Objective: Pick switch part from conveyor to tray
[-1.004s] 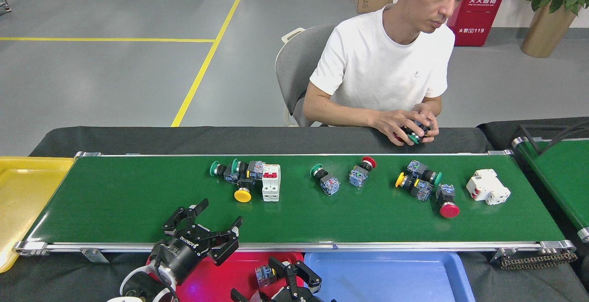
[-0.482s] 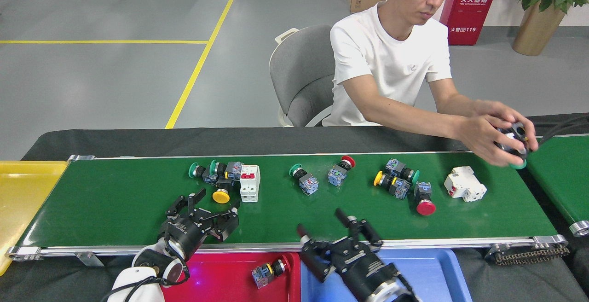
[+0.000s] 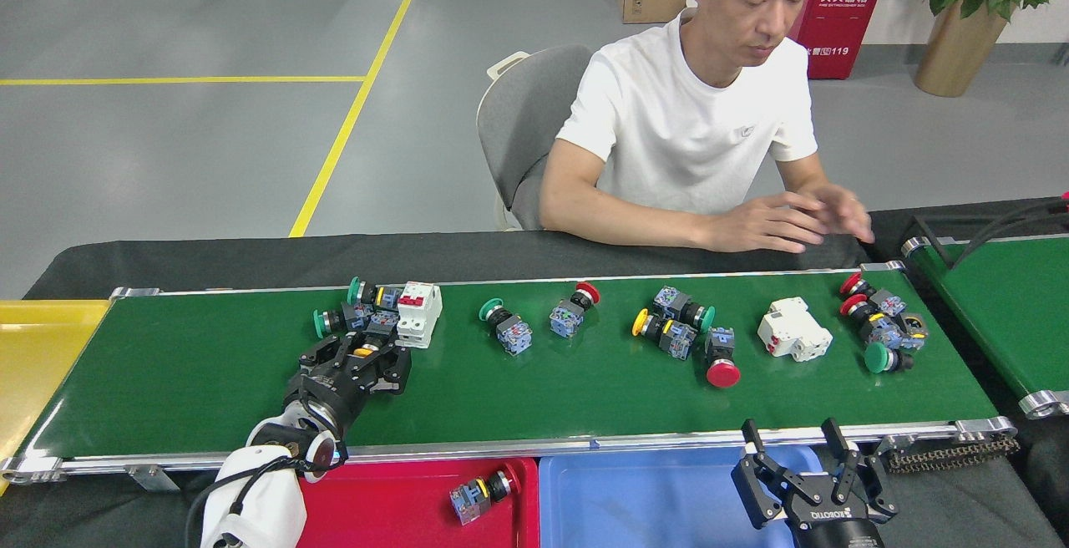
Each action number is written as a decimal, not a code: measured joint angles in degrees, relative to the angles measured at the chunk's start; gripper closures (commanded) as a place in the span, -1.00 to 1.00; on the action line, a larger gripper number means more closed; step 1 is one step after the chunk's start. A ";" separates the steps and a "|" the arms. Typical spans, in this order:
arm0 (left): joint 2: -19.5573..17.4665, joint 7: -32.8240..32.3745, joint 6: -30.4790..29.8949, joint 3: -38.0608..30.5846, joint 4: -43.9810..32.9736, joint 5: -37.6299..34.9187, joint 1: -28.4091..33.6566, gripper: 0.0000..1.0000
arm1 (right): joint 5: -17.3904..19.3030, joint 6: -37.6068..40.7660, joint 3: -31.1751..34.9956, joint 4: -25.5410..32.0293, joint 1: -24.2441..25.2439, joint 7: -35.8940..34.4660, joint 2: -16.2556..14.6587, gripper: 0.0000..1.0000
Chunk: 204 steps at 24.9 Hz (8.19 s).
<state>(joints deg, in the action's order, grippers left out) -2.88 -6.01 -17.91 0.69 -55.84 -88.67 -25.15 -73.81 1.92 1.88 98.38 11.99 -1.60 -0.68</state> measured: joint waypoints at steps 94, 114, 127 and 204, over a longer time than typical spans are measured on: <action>8.59 -0.25 -14.39 19.64 -38.38 -9.39 26.53 -1.00 | -0.52 -5.73 -6.97 -0.62 0.21 -1.49 -4.70 -0.97; -5.35 13.41 -13.43 -28.77 -19.52 -2.96 23.93 -1.00 | -2.73 -7.81 -17.81 -16.25 -20.52 6.60 4.47 -0.95; -9.42 6.76 -21.24 -10.47 11.91 -1.09 -4.51 -1.00 | 4.85 -11.36 -28.80 -47.29 -41.81 5.43 9.66 -0.27; -11.32 11.30 -12.47 -22.98 -10.77 5.01 18.81 -0.97 | 5.18 3.56 1.09 -3.57 -3.23 -1.37 1.69 -0.96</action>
<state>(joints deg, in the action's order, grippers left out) -14.20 5.29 -30.38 -22.29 -66.60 -83.65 -6.34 -68.63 5.49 2.97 94.81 8.77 -2.98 1.01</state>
